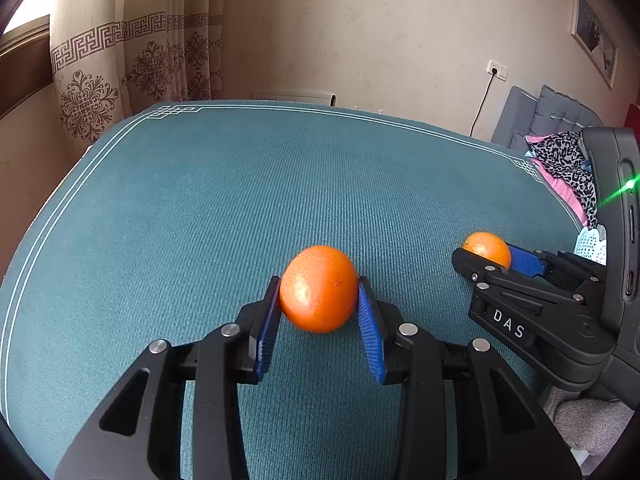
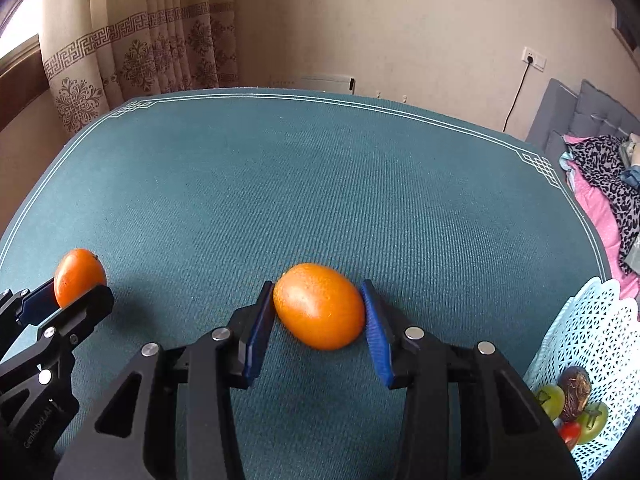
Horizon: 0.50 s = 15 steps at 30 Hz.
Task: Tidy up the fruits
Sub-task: 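Close left tool on an orange while right tool grasps the other orange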
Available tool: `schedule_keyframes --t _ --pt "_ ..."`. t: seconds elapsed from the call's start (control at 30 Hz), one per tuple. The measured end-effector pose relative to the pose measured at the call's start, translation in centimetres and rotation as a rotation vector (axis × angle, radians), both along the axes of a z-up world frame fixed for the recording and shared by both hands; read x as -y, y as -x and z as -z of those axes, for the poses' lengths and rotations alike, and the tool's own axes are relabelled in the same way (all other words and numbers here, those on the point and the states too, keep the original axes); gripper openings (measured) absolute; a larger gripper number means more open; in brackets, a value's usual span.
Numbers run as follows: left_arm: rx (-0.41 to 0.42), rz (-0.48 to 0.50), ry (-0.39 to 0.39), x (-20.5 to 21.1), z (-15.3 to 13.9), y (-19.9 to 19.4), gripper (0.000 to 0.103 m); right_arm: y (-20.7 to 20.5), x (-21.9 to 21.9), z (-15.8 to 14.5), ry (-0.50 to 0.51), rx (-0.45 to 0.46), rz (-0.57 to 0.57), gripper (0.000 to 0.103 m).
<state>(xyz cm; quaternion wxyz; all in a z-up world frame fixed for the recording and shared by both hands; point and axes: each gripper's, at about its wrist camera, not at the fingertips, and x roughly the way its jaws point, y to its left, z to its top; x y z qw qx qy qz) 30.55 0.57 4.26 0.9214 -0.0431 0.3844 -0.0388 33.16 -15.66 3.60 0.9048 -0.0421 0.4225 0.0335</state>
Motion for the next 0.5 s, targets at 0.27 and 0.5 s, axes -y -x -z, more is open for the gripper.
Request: schedule_keyframes --t 0.27,0.5 --pt "0.003 -0.001 0.003 -0.1 0.0 0.2 0.038 1.9 -0.8 -1.3 -0.036 0.027 -0.038 0.042" --pt "0.021 0.002 0.013 0.0 -0.8 0.7 0.038 4.3 -0.6 -3.5 -0.082 0.064 -0.057 0.042"
